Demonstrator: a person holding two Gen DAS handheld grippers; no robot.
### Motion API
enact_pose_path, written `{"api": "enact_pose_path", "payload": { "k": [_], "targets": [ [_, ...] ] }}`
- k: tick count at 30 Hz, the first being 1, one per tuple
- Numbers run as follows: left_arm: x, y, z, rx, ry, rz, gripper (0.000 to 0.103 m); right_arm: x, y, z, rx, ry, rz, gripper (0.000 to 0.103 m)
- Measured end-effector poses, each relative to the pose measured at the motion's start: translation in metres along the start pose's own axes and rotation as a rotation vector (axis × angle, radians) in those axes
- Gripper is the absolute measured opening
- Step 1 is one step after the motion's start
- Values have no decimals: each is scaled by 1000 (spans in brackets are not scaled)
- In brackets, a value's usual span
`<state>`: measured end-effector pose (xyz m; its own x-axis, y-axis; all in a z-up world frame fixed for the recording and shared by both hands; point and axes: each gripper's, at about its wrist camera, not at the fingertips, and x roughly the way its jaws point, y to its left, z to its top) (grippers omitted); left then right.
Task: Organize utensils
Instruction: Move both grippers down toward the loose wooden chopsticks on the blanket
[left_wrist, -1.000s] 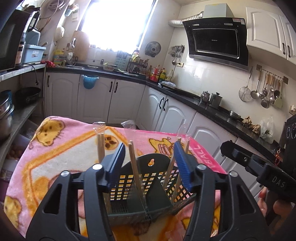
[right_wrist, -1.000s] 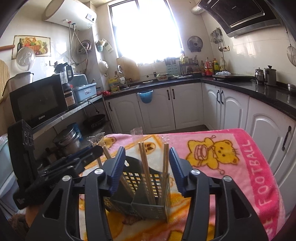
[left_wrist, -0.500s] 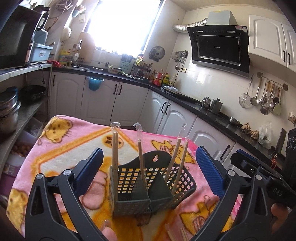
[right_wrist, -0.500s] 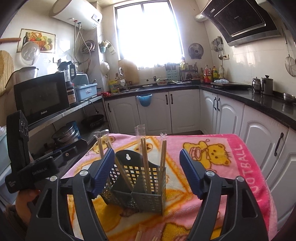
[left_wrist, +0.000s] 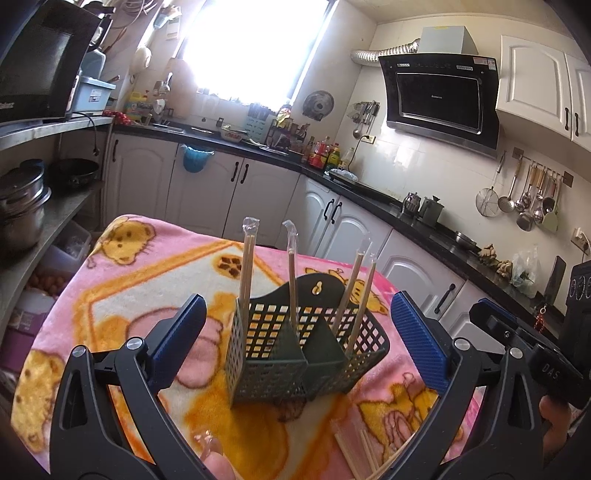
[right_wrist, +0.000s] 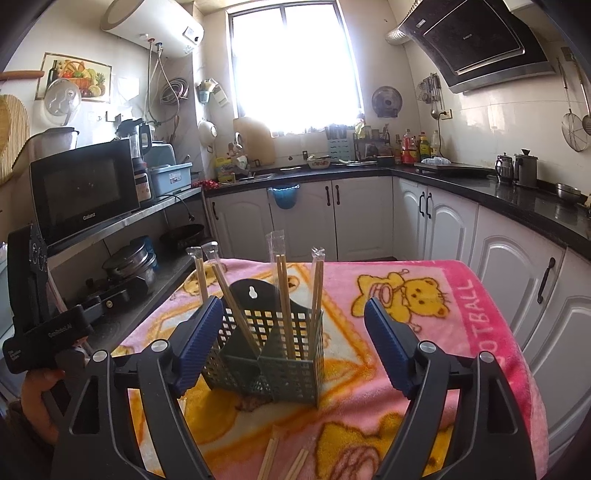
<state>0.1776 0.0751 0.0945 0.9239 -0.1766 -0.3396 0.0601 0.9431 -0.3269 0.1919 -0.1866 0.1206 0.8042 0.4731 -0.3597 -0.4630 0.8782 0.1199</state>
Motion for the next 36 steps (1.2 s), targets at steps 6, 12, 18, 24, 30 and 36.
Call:
{"api": "enact_pose_path", "payload": {
  "k": [6, 12, 18, 24, 30, 36],
  "targets": [
    [-8, -2, -12, 10, 14, -5, 92, -9, 3, -10, -5, 9, 2, 77],
    [-12, 0, -26, 14, 40, 0, 92, -14, 6, -21, -7, 27, 6, 77],
    [-15, 6, -40, 1, 70, 19, 92, -18, 7, -31, -3, 46, 7, 77],
    [-15, 9, -54, 2, 104, 31, 92, -21, 11, -41, -11, 66, 7, 77],
    [-13, 9, -70, 16, 144, 44, 92, -22, 15, -53, -20, 96, 5, 78],
    [-11, 13, -83, 25, 180, 63, 92, -21, 12, -67, -9, 128, 1, 78]
  ]
}}
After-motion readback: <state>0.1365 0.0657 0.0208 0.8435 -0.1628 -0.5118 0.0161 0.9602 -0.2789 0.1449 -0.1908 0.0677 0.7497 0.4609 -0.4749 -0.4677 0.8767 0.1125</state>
